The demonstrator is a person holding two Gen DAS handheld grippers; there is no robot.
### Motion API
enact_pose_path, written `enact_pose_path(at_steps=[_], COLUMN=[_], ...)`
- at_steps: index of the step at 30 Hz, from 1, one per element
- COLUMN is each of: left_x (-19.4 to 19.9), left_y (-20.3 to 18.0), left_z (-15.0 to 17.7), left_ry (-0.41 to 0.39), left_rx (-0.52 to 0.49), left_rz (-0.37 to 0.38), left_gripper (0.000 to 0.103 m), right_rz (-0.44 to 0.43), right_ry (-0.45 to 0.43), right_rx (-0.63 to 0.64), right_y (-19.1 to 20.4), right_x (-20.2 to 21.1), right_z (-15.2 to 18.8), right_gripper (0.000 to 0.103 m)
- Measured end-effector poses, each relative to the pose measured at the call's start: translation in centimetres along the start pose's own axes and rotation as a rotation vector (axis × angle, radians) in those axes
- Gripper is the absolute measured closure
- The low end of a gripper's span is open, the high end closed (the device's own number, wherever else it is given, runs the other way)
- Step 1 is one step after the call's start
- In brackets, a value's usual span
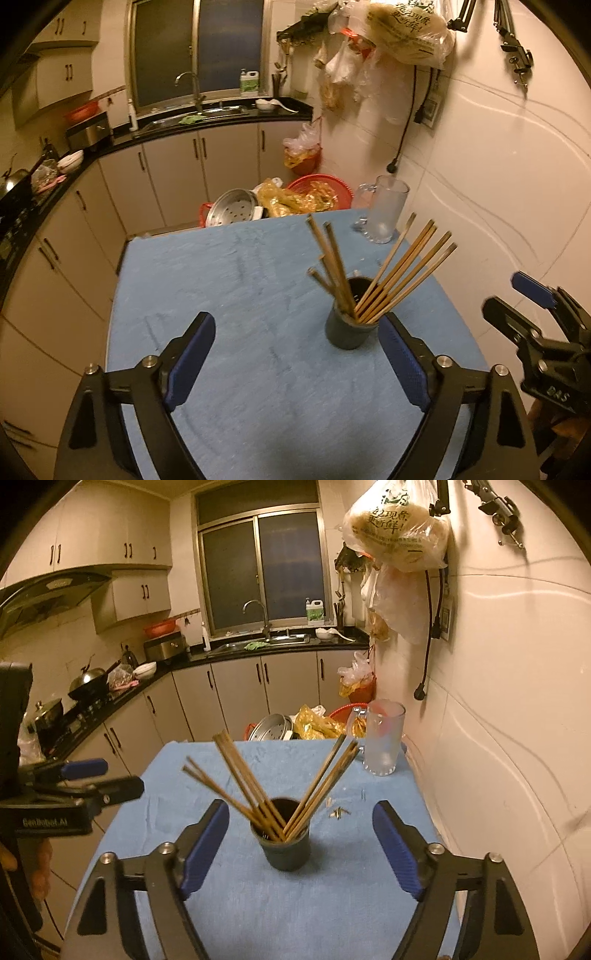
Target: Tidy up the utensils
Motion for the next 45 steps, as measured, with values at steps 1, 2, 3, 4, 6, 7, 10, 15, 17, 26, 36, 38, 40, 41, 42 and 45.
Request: enact_pose_path(at_steps=[1,2,3,4,6,7,10,15,17,26,36,38,40,41,42,45], left_x=[-0.2,-0.3,-0.5,-0.9,-1.8,-2.1,-3.2,-3.3,-3.0,3.4,9.1,9.8,10.7,11.1,11.6,12.8], left_y=[0.2,0.5,0.7,1.0,1.4,1.4,1.4,0.6,0.2,-0.7,-0.2,-0.2,0.0,0.1,0.1,-0.1], left_z=[0.5,1.0,1.5,2.3,3.9,4.4,6.5,9.9,11.3,14.3,15.7,16.1,16.6,16.7,17.0,17.6], left_ry=[-0.008,-0.022,-0.034,-0.044,-0.065,-0.076,-0.127,-0.197,-0.205,-0.291,-0.418,-0.433,-0.455,-0.463,-0.474,-0.489], left_rx=[0.005,0.01,0.013,0.015,0.021,0.025,0.022,0.021,0.019,0.035,0.051,0.055,0.066,0.071,0.075,0.066], left_rz=[-0.008,-0.013,-0.02,-0.032,-0.051,-0.057,-0.081,-0.103,-0.107,-0.107,-0.129,-0.142,-0.154,-0.156,-0.159,-0.177], left_gripper=[0.006,0.005,0.005,0.004,0.003,0.003,0.003,0.003,0.003,0.002,0.002,0.002,0.002,0.002,0.002,0.002], right_rz=[0.001,0.005,0.01,0.029,0.08,0.075,0.084,0.087,0.078,0.11,0.108,0.11,0.114,0.119,0.123,0.135], right_ry=[-0.002,-0.004,-0.009,-0.012,-0.025,-0.043,-0.071,-0.09,-0.083,-0.124,-0.161,-0.174,-0.186,-0.194,-0.205,-0.231], right_rx=[0.001,0.001,0.003,0.005,-0.003,-0.015,-0.028,-0.069,-0.095,-0.057,-0.022,-0.014,-0.011,-0.01,-0.007,0.003], right_y=[0.1,0.2,0.2,0.2,-0.4,-0.6,-1.1,-2.2,-2.6,-1.0,0.9,1.1,1.2,1.2,1.3,1.7], right_x=[0.2,0.3,0.3,0.3,0.2,0.2,-0.1,-0.6,-0.6,3.6,7.4,8.3,9.2,9.7,10.3,12.0], right_z=[0.6,1.3,1.8,2.5,4.2,5.0,7.2,10.9,12.3,15.1,15.7,15.8,16.0,16.1,16.2,16.6], right_gripper=[0.016,0.014,0.014,0.012,0.011,0.011,0.01,0.009,0.009,0.008,0.007,0.007,0.007,0.007,0.007,0.007])
Point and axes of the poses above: each gripper's, at about its wrist camera, not at the fingertips, and x roughly against the way its jaws point, y to its left, z to its underside, the point moved 9 cm from there along -x, roughly the way its jaws point, and after that the axes turned 2 degrees about -z, right-handed, at the moved point
